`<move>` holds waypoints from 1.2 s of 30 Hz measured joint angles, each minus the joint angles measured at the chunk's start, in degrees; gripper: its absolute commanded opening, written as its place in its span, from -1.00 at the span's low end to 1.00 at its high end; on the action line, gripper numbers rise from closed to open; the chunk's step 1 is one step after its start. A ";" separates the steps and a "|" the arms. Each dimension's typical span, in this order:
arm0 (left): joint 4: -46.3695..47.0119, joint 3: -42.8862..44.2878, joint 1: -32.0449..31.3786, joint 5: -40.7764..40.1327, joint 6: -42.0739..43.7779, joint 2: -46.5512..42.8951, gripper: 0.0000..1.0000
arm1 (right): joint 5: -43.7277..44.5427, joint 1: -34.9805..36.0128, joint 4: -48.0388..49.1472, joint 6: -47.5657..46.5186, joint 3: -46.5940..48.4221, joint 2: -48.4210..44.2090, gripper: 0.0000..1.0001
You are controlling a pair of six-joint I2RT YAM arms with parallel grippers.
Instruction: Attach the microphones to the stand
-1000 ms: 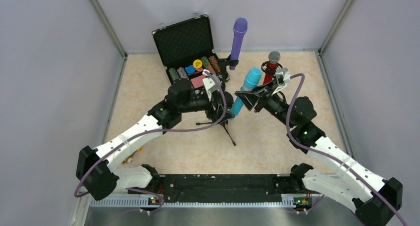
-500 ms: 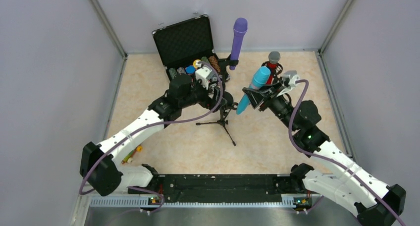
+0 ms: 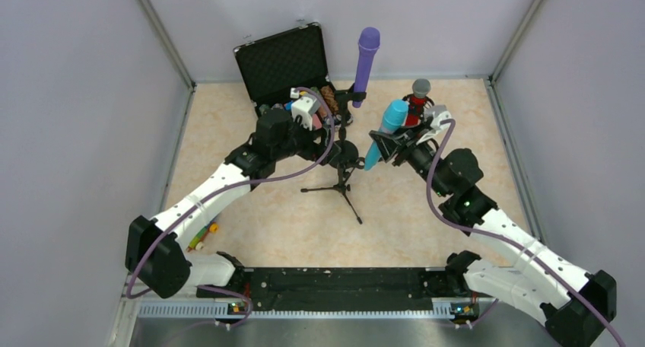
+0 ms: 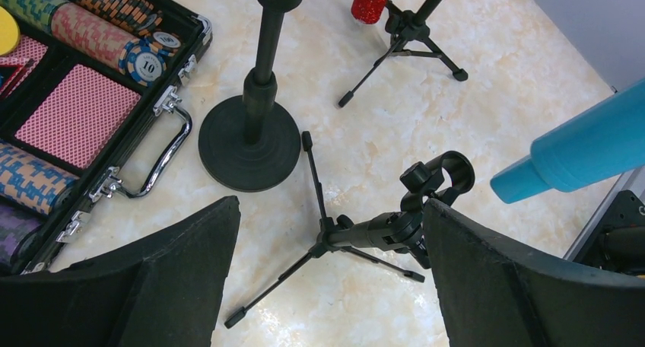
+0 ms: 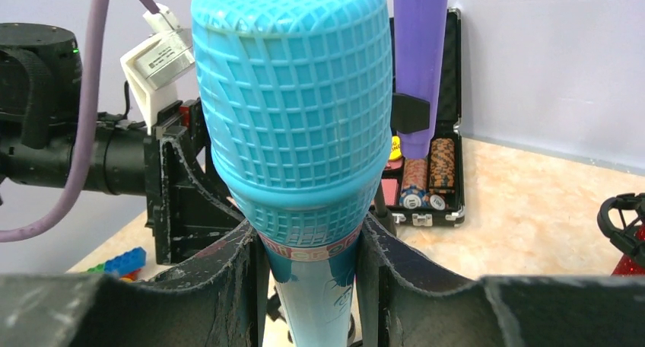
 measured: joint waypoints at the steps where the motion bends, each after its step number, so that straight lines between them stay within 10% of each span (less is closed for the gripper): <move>1: 0.00 0.04 0.02 0.00 0.00 0.00 0.89 | 0.11 0.00 0.31 -0.31 0.15 0.74 -1.00; 36: -1.99 1.01 0.07 0.15 0.11 1.40 0.91 | 2.73 0.00 6.12 -1.25 1.84 8.74 -1.00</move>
